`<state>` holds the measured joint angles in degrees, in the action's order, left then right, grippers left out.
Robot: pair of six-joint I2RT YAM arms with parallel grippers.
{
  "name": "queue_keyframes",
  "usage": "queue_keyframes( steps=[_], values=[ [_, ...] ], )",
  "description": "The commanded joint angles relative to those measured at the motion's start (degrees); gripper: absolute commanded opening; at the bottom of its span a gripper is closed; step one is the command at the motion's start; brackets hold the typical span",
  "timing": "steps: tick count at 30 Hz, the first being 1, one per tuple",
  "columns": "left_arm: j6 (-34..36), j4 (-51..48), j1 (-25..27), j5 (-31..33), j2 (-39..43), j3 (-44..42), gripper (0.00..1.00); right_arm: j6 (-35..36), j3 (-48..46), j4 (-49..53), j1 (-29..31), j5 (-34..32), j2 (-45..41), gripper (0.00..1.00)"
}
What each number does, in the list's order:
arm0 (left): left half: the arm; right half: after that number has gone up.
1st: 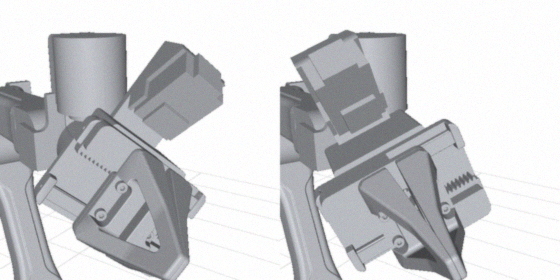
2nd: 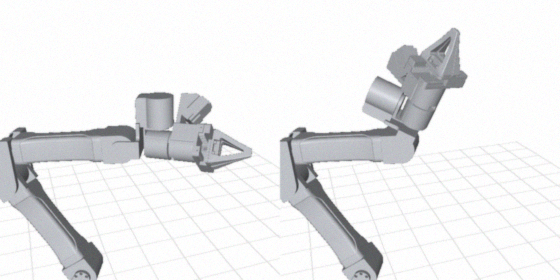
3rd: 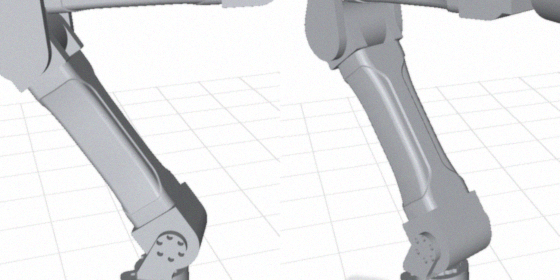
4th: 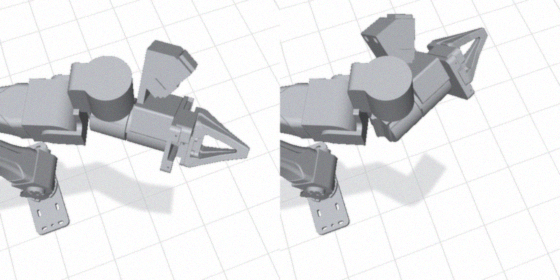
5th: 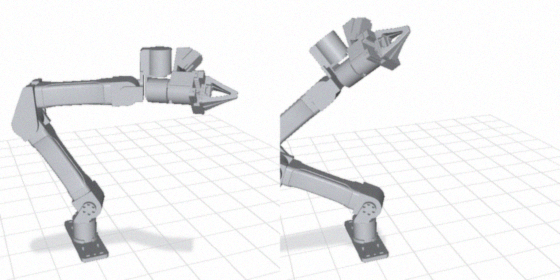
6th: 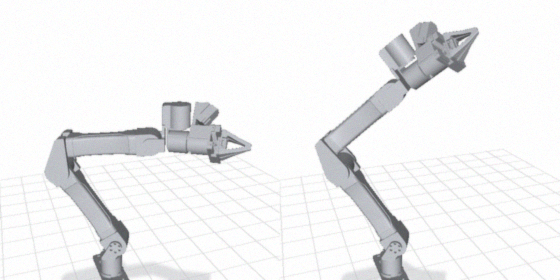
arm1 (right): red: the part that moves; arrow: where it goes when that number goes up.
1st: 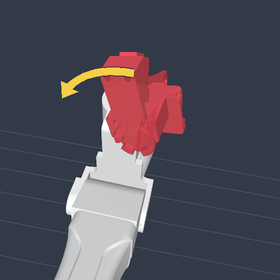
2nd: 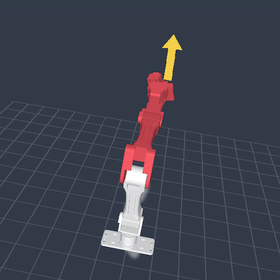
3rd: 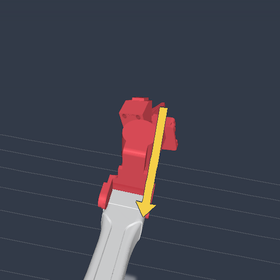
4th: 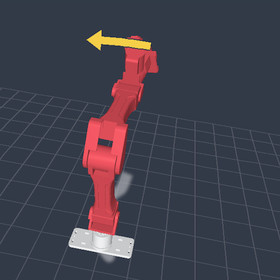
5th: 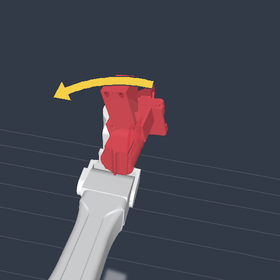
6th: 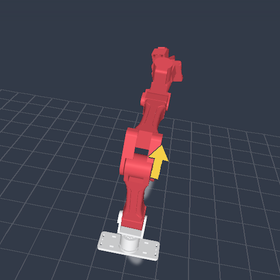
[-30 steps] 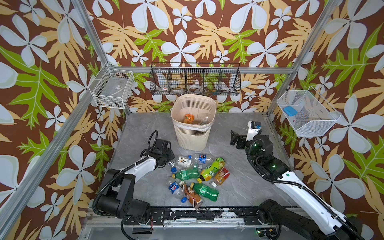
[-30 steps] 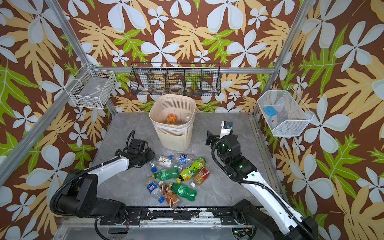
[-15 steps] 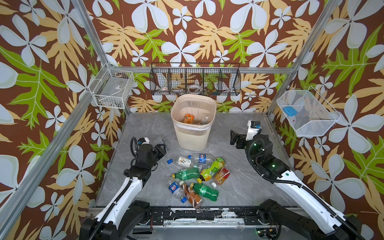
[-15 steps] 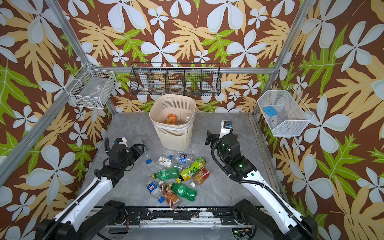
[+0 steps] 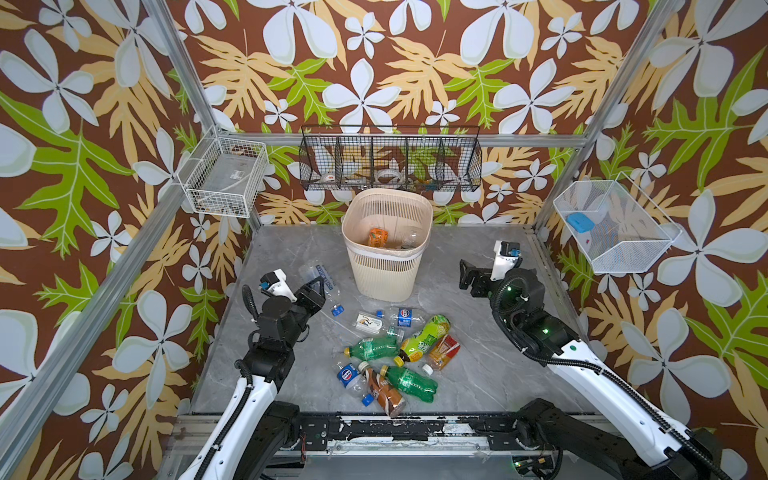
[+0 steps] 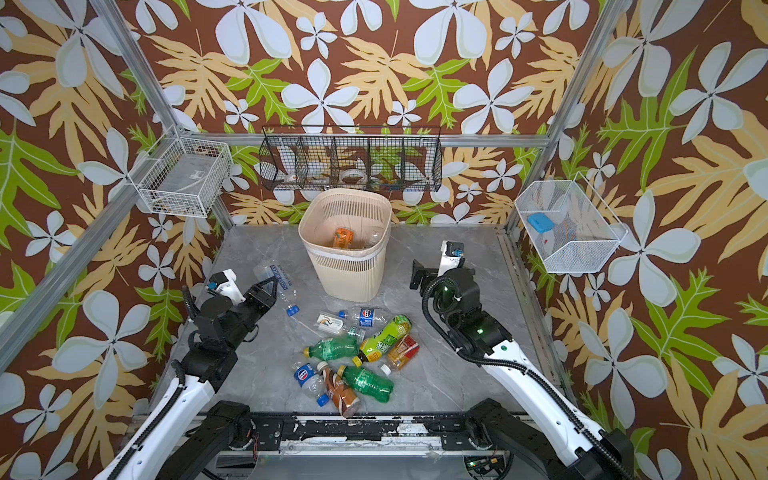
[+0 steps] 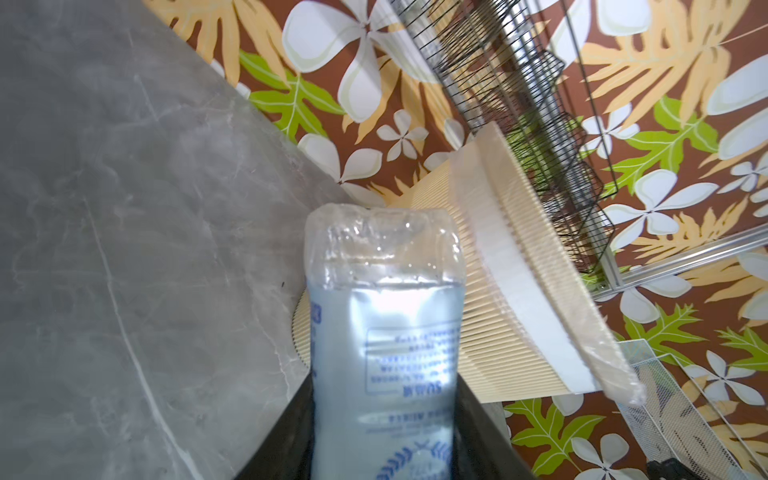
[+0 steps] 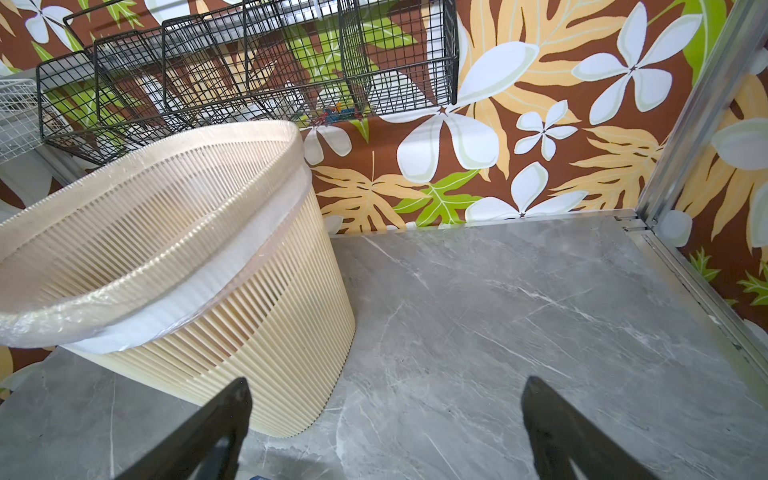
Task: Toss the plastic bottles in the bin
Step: 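Grasp the clear water bottle with the left gripper while the right gripper withdraws, then carry the clear water bottle over the bin with the left gripper and release it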
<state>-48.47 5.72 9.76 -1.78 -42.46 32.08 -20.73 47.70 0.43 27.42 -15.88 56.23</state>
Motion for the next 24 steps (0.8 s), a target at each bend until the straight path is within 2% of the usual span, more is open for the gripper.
queue_keyframes(
  steps=[1, 7, 11, 15, 20, 24],
  values=[
    [4.63, 1.37, -0.11, -1.84, -1.58, 5.72, 0.43, 0.08, 0.17, -1.32, -0.05, 0.07, -0.15, 1.0],
    [10.1, 1.34, 2.24, -4.29, -9.74, 21.95, 0.42, 0.2, 0.37, -1.41, -0.01, -0.1, -0.24, 1.0],
    [15.58, 1.99, 7.59, -3.49, -18.48, 34.29, 0.42, 0.38, 0.55, -1.29, -0.09, -0.2, -0.24, 1.0],
    [16.44, 3.47, 8.76, -4.94, -28.65, 43.71, 0.42, 0.6, 0.79, -0.9, -0.09, -0.25, -0.33, 1.0],
    [18.25, 4.24, 8.98, -4.91, -38.58, 51.24, 0.43, 1.09, 0.56, -0.04, -0.08, -1.39, -1.41, 1.0],
    [19.28, 2.96, 9.04, -4.11, -43.12, 53.79, 0.43, 1.46, 0.58, 0.6, -0.17, -2.1, -2.17, 1.0]
  ],
)
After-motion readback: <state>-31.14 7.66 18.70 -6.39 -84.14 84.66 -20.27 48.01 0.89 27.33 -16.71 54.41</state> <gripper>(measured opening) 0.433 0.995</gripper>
